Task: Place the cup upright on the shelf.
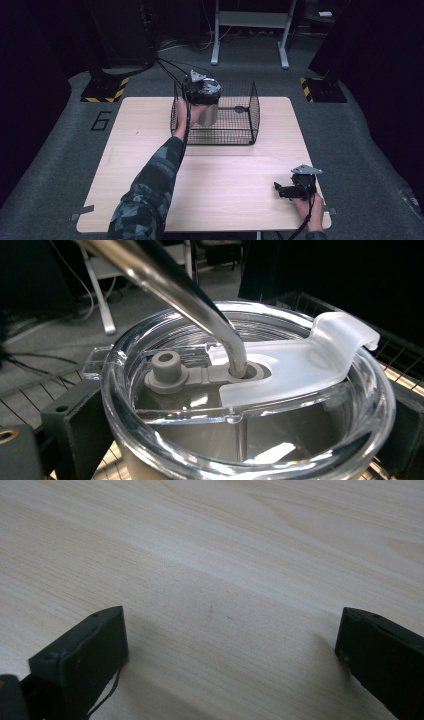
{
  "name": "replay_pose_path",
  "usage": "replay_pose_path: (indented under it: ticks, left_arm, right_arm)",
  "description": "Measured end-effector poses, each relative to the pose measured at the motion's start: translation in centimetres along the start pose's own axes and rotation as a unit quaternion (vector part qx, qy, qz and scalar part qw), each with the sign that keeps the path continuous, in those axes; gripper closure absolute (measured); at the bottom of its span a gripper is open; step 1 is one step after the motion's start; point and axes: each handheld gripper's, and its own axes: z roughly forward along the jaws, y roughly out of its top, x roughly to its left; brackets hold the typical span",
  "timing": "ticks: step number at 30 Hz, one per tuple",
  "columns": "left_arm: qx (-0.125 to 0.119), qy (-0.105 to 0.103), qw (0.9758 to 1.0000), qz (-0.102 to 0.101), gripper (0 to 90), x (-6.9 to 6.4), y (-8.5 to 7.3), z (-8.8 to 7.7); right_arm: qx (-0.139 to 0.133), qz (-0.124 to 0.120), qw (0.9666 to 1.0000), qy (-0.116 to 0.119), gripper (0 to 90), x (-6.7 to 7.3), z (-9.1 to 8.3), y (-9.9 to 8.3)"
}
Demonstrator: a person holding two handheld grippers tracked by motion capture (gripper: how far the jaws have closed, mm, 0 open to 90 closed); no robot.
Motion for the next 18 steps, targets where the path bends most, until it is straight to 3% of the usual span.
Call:
replay_pose_path:
  ticks: [18]
  left_arm:
    - [0.04, -0.007, 0.999, -0.02, 3.9, -0.7, -2.1, 2.4]
  right_arm:
    - [0.001, 0.0, 1.0, 0.001, 0.1, 0.0, 0.0, 0.0]
